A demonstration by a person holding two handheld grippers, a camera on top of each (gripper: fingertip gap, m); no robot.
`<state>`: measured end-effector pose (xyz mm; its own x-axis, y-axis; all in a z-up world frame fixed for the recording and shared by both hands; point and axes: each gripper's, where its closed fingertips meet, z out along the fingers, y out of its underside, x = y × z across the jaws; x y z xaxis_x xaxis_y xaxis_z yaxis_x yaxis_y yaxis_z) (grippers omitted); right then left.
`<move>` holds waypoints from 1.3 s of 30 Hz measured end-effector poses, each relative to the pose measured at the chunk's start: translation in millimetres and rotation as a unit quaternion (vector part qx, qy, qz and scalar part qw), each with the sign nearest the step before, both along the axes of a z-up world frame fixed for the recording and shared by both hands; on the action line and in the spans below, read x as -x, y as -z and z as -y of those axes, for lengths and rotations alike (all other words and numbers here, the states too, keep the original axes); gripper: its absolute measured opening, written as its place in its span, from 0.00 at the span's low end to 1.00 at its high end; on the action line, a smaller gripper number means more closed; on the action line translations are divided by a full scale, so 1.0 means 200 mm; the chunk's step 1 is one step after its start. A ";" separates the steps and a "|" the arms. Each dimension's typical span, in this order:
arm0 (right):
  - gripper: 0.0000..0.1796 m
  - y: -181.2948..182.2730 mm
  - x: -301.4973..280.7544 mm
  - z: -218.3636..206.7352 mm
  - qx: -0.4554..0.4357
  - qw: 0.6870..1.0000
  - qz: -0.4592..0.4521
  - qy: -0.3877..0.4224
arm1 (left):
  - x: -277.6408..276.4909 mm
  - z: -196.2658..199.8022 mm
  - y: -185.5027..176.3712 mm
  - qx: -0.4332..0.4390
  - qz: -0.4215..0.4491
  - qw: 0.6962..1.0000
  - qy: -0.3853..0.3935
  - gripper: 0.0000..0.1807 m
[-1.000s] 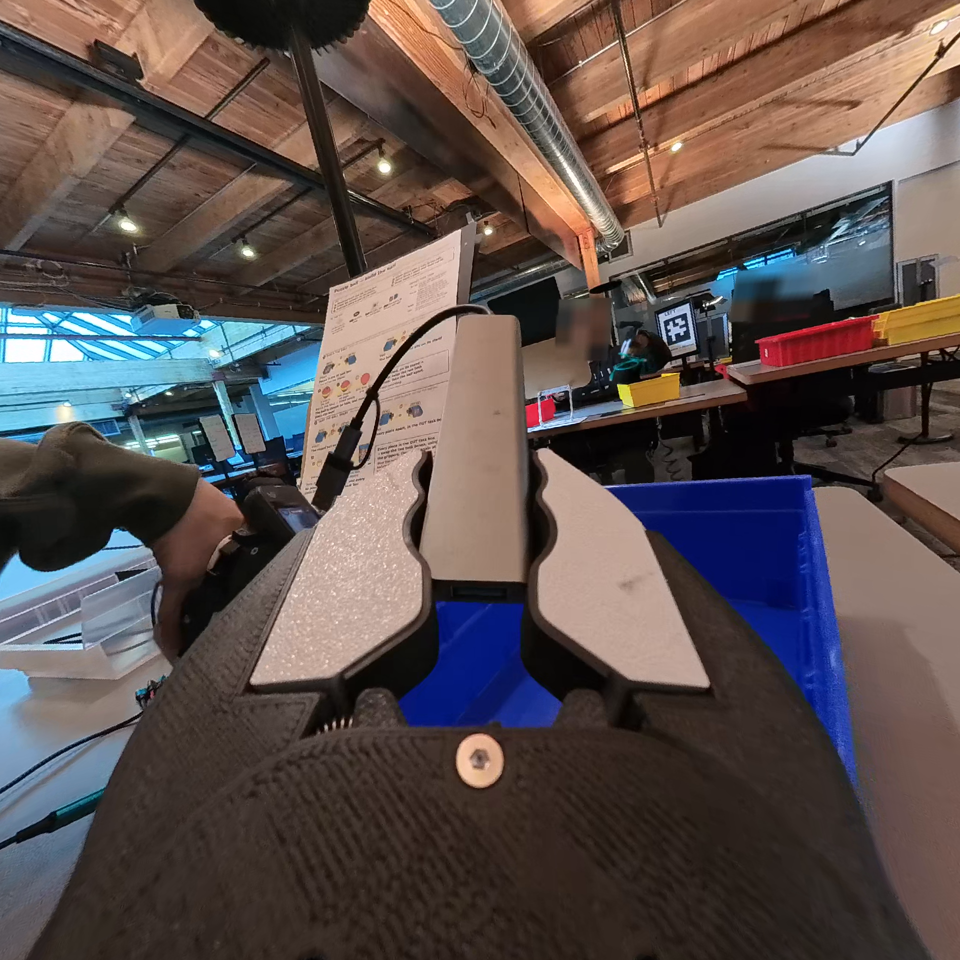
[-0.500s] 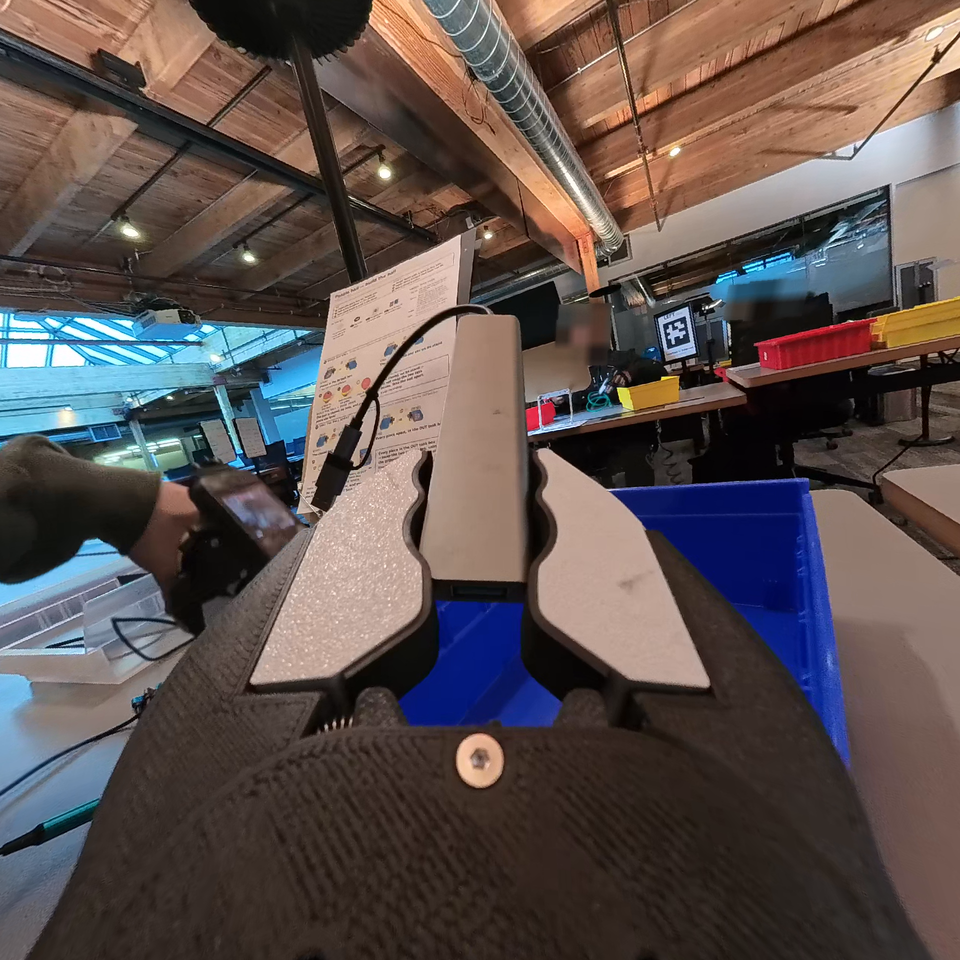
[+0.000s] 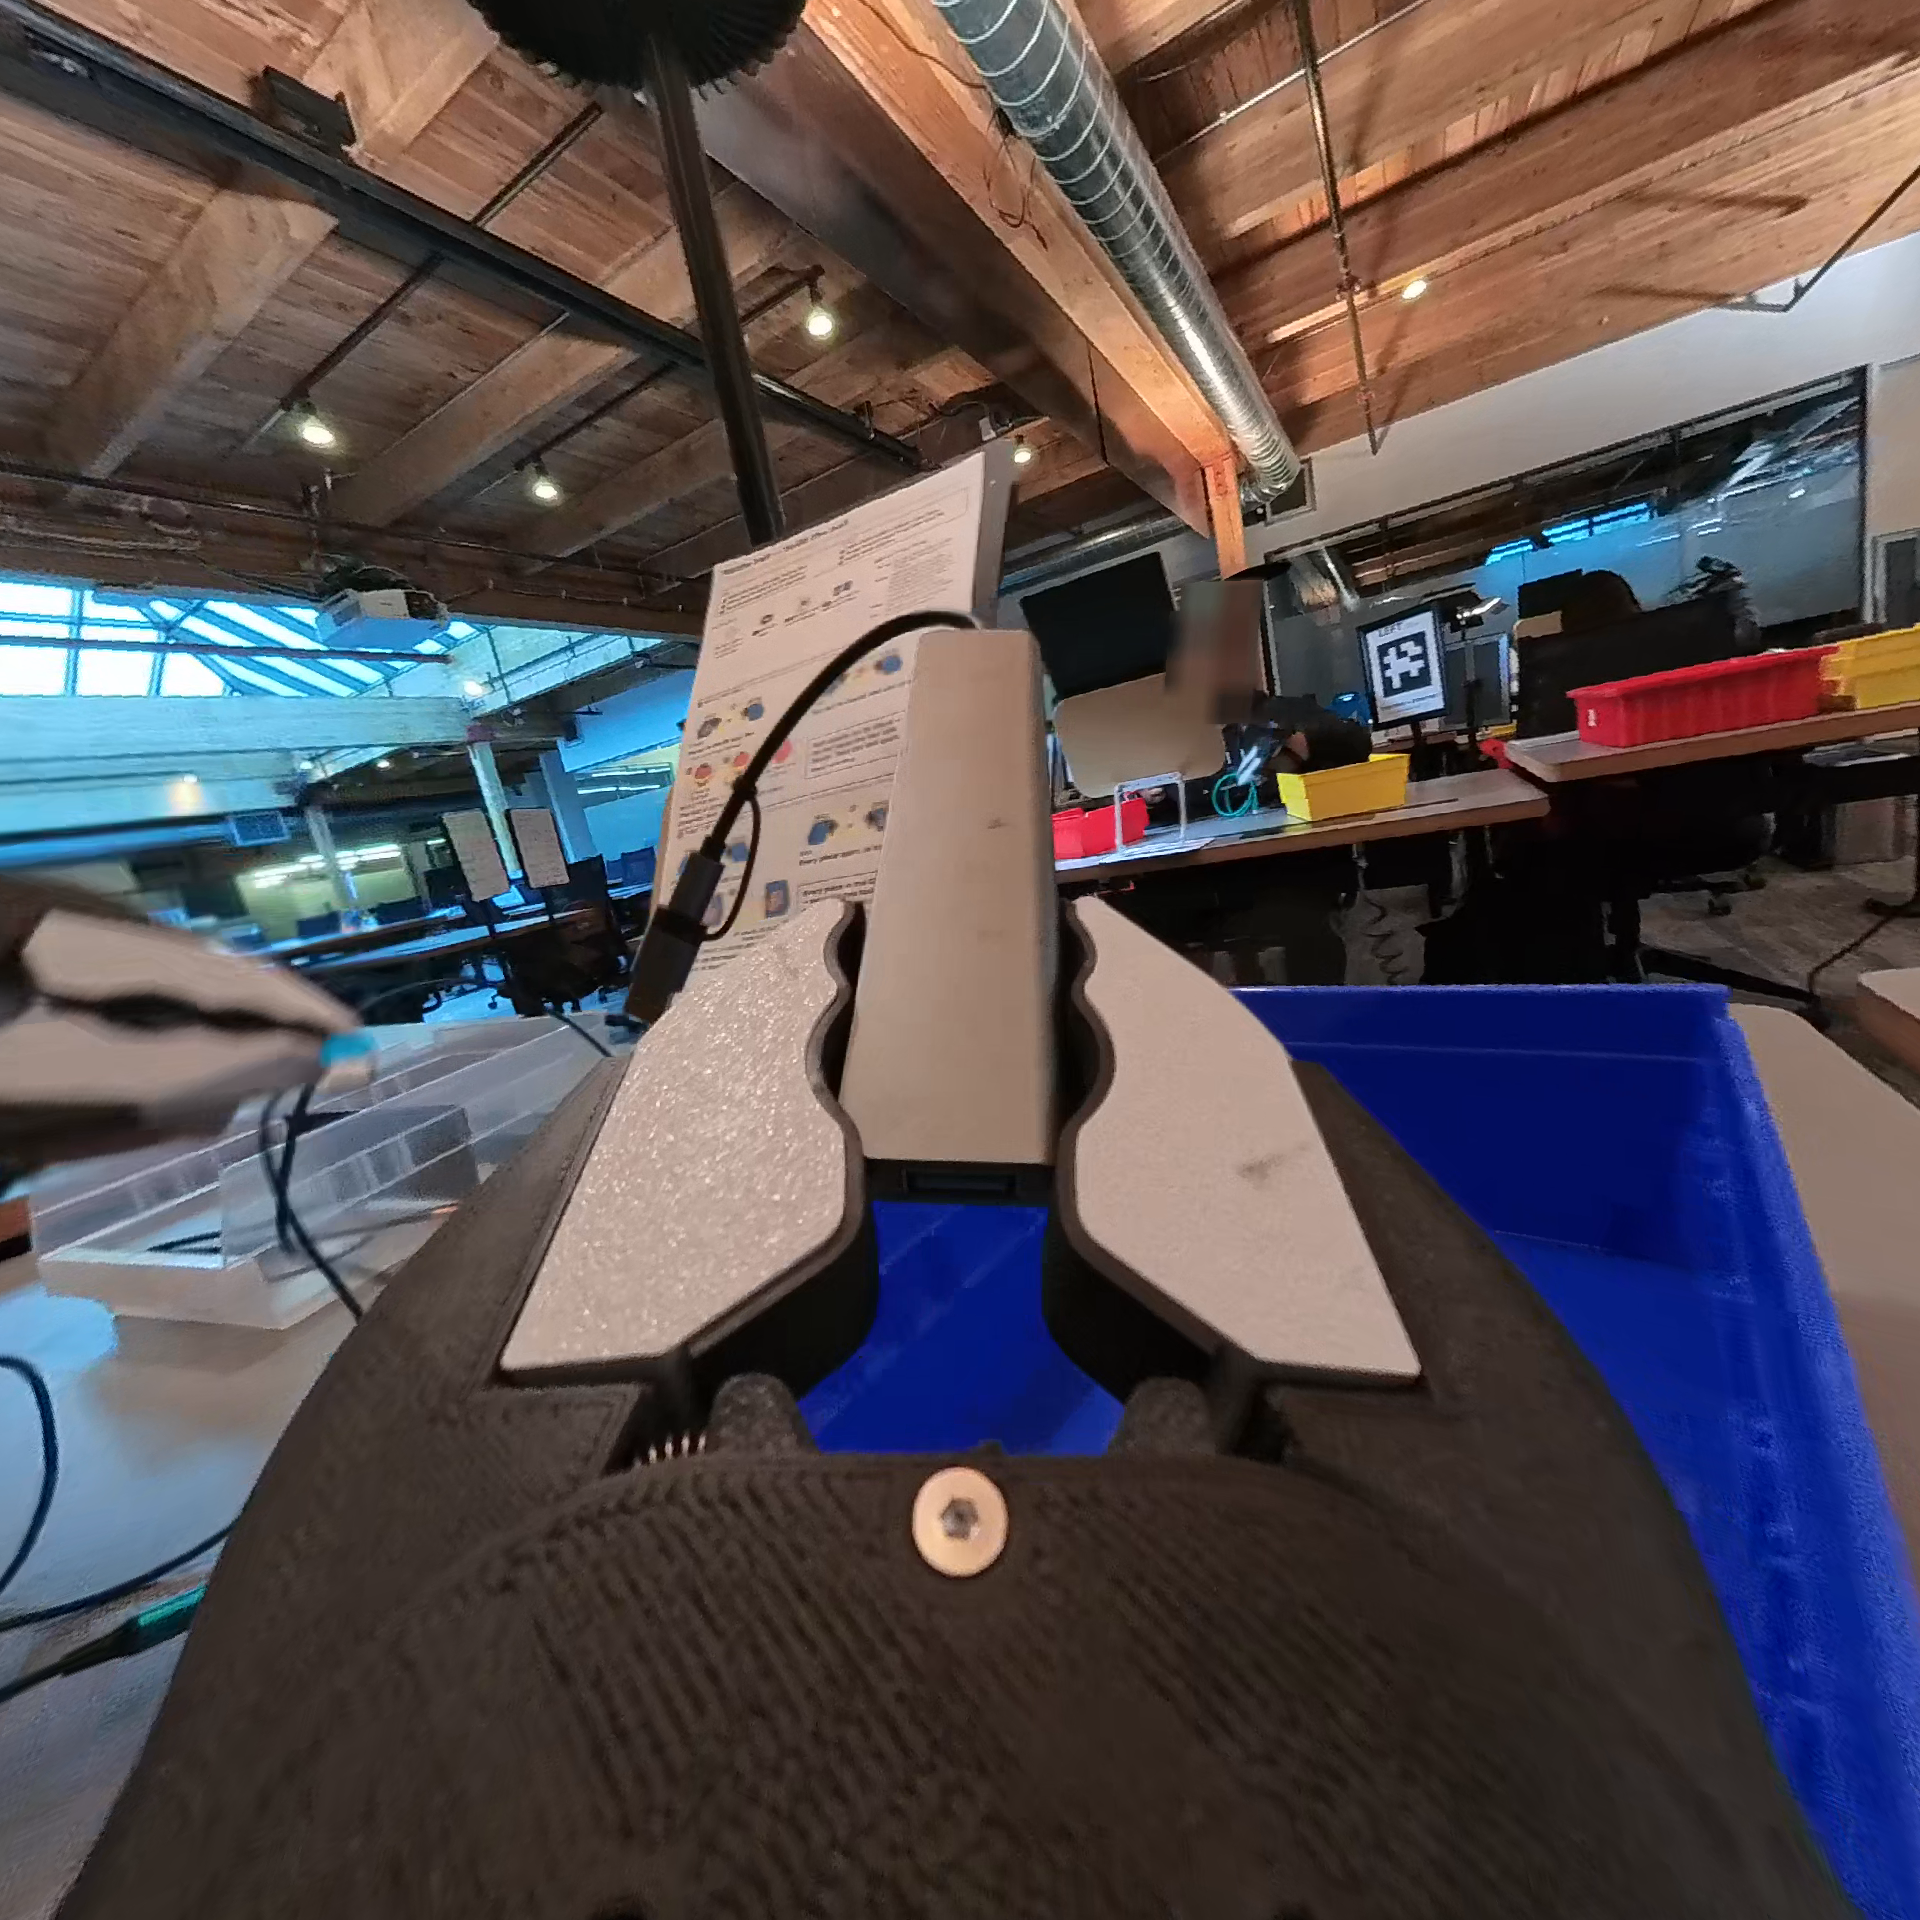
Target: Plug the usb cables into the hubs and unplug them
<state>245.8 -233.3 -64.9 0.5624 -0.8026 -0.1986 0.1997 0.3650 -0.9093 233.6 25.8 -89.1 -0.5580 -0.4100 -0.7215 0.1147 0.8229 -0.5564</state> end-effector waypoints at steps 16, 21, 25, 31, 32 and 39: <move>0.20 0.01 0.11 -0.46 0.067 0.994 0.010 -0.088 | 0.68 -0.23 0.71 -0.008 -0.247 0.966 0.069 0.05; 0.20 0.02 0.11 -0.45 0.071 0.994 0.010 -0.085 | 0.67 -0.19 0.72 -0.066 -0.164 0.977 0.115 0.07; 0.20 0.04 0.09 -0.42 0.067 0.994 0.003 -0.082 | 0.68 -0.18 0.73 -0.152 -0.123 0.970 0.145 0.12; 0.20 0.05 0.09 -0.42 0.059 0.994 -0.001 -0.087 | 0.71 -0.17 0.79 -0.234 -0.160 0.941 0.186 0.10; 0.20 0.04 0.09 -0.42 0.059 0.994 0.001 -0.088 | 0.72 -0.17 0.80 -0.244 -0.169 0.936 0.191 0.08; 0.20 0.07 0.11 -0.49 0.074 0.992 0.003 -0.102 | 0.57 -0.19 0.73 -0.188 -0.185 0.960 0.096 0.08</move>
